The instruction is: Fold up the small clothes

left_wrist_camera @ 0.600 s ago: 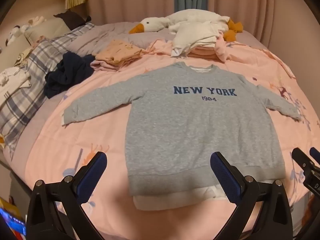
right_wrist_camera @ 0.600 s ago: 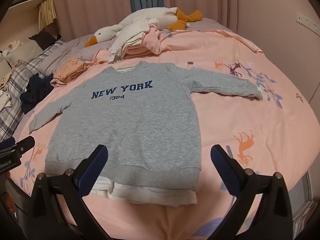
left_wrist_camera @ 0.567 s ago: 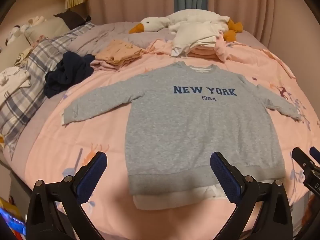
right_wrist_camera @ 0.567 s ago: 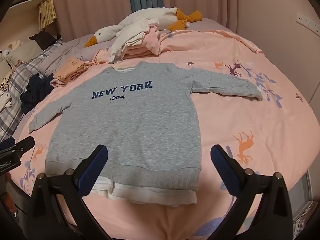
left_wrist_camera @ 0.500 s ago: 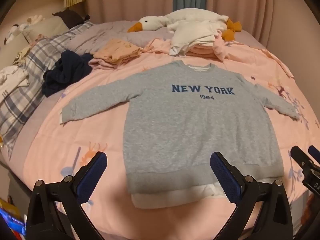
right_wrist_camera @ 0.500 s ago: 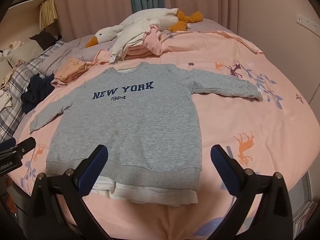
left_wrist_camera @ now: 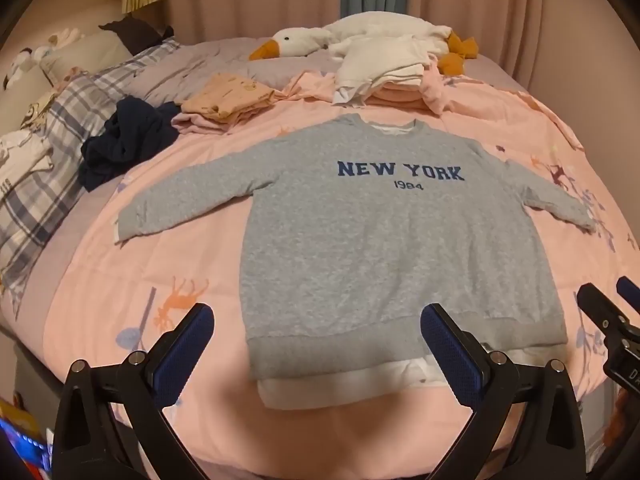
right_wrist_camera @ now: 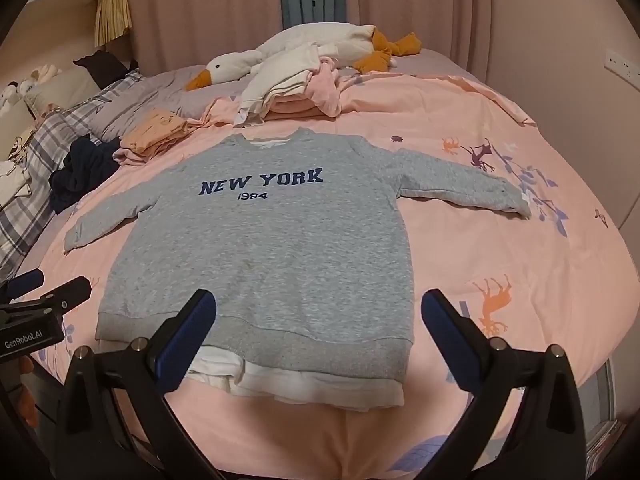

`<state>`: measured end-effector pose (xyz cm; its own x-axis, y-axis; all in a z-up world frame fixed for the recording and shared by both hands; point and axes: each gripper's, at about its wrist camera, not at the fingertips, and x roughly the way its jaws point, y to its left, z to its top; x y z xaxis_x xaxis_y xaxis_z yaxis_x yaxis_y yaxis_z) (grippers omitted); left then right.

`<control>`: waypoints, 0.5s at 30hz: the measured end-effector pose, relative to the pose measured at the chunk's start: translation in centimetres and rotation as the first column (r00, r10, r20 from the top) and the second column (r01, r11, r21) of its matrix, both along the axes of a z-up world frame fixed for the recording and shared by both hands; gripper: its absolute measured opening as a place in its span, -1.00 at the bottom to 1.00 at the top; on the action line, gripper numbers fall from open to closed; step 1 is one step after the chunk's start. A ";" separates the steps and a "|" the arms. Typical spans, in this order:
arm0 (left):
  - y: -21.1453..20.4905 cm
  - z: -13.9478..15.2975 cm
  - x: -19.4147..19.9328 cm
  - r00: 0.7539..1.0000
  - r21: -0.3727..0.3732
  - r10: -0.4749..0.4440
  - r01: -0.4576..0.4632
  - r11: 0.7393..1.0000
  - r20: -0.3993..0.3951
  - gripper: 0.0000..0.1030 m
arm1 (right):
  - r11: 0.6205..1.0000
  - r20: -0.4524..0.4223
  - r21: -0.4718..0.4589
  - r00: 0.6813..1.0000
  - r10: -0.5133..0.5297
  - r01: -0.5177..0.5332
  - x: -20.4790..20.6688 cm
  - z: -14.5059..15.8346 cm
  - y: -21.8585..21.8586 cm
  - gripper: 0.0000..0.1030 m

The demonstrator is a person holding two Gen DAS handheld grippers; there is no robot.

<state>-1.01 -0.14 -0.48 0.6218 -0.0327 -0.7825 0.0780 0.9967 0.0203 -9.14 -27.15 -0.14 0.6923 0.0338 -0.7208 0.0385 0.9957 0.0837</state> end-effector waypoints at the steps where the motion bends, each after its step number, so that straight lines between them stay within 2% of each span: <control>1: 0.1 0.1 0.0 1.000 -0.001 0.000 -0.001 1.000 -0.002 0.98 | 1.000 -0.002 0.000 1.000 0.002 -0.002 0.0 -0.1 -0.1 1.00; 15: -0.1 0.1 -0.1 1.000 -0.001 -0.009 0.009 1.000 -0.006 0.98 | 1.000 -0.008 0.006 1.000 0.015 -0.015 -0.1 -0.5 0.3 1.00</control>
